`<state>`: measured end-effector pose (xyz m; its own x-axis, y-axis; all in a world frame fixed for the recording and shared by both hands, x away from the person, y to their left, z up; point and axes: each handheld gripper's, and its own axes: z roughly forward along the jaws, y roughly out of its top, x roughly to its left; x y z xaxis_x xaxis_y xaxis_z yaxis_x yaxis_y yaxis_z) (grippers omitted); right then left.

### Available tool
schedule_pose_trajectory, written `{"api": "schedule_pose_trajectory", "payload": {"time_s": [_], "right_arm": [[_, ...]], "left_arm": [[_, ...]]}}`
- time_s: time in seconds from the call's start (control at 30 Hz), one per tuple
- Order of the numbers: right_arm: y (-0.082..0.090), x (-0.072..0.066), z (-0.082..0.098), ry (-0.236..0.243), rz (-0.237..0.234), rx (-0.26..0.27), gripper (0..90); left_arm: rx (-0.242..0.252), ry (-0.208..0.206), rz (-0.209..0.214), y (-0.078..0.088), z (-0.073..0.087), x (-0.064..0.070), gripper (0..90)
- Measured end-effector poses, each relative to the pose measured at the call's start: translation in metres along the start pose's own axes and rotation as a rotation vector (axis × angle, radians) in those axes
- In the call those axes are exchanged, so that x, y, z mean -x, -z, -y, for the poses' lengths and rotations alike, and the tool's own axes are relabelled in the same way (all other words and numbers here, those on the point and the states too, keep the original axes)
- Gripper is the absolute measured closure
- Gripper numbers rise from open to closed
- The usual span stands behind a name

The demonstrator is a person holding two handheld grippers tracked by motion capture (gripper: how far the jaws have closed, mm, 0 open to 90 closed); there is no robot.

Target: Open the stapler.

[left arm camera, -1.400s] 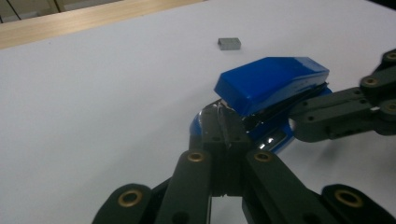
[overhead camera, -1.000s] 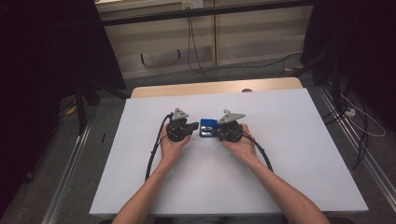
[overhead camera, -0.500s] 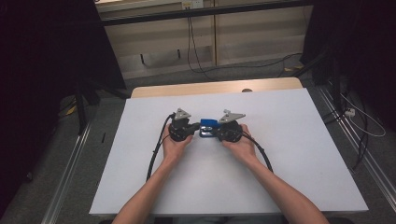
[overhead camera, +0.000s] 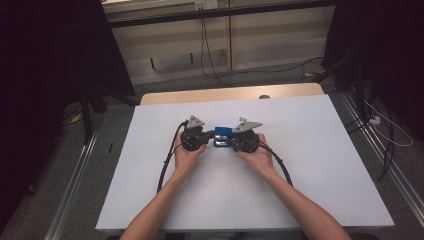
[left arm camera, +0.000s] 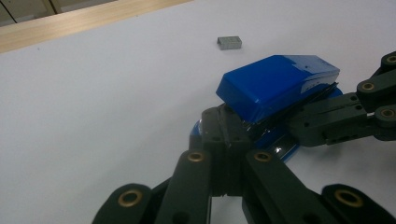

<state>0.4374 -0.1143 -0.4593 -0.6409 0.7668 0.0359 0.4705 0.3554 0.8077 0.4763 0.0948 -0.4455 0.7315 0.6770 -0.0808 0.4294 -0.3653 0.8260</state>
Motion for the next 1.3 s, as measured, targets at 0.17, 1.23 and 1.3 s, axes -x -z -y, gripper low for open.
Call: {"api": "schedule_pose_trajectory", "payload": {"time_s": [0.17,1.23,1.3], "right_arm": [[0.0,0.0,0.0,0.001,0.001,0.0,90.0],[0.0,-0.002,0.0,0.043,0.003,0.001,90.0],[0.0,-0.002,0.0,0.044,0.004,0.001,90.0]], "left_arm": [[0.01,0.01,0.0,0.0,-0.002,0.001,90.0],[0.063,0.028,0.01,0.007,-0.011,0.006,90.0],[0.069,0.03,0.013,0.007,-0.012,0.007,90.0]]}}
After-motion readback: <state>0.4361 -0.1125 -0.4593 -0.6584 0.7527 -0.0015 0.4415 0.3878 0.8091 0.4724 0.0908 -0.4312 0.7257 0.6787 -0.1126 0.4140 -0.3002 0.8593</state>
